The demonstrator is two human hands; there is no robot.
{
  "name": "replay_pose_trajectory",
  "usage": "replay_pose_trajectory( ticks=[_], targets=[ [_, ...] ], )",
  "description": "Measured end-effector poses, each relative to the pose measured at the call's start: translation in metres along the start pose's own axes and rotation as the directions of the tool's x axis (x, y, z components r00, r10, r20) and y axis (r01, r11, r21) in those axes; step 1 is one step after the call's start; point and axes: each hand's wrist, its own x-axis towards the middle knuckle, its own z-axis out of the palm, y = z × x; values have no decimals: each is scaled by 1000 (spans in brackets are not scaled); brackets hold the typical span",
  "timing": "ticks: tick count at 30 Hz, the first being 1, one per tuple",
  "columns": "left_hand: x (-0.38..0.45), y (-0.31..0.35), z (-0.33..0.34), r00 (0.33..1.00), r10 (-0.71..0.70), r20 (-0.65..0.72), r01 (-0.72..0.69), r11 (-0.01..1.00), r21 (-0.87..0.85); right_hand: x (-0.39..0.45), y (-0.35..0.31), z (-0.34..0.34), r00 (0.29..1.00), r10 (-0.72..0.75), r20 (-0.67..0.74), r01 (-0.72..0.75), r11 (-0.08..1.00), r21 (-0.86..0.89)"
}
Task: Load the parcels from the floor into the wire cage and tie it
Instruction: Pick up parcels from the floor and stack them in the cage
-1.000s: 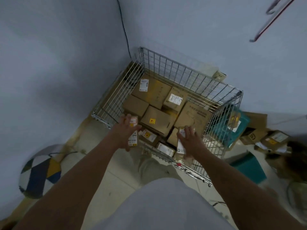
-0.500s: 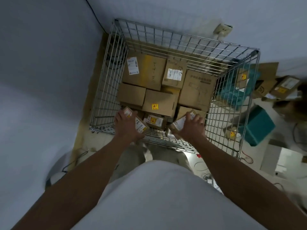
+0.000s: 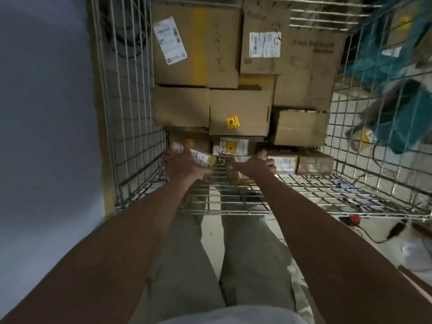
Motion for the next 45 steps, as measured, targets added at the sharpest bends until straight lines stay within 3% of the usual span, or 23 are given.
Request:
replay_pose_trajectory(
  ticks=[7, 12, 16, 20, 23, 26, 29, 32, 35, 40, 43, 45],
  targets=[
    [102, 2, 42, 997, -55, -54, 53, 998, -40, 77, -38, 53, 979, -4, -204, 43, 982, 184],
    [158, 9, 83, 983, -181, -35, 178, 980, -86, 129, -57, 86, 966, 51, -253, 18, 964, 264],
    [179, 11, 109, 977, -211, -41, 206, 973, -101, 158, -65, 110, 959, 84, -272, -17, 971, 240],
    [191, 13, 125, 973, -218, -75, 210, 972, -103, 173, -72, 136, 909, 131, -395, -68, 983, 169],
    [194, 15, 125, 970, -233, -67, 229, 971, -61, 174, -75, 131, 944, 123, -305, -70, 981, 179],
    [186, 14, 104, 979, -194, 60, 201, 972, -123, 166, -67, 107, 981, 107, -165, -78, 982, 171],
    [162, 9, 71, 982, -177, 67, 185, 973, -139, 142, -50, 78, 993, 61, -96, -48, 990, 134],
    [115, 7, 31, 994, -60, 87, 68, 993, -97, 93, -28, 49, 992, -93, -83, 96, 995, 37],
    [45, 4, -17, 976, 192, 102, -202, 974, 105, 28, -10, 18, 967, -250, -42, 250, 968, -12],
    [-85, 8, -93, 825, 556, 97, -545, 741, 393, -80, 20, -23, 925, -374, -63, 371, 927, -65],
    [-148, 13, -112, 727, 666, 164, -650, 593, 474, -155, 51, -32, 907, -413, -83, 413, 911, -18],
    [-183, 14, -115, 708, 681, 185, -659, 545, 518, -197, 80, -21, 906, -400, -139, 413, 906, 88]
  ],
)
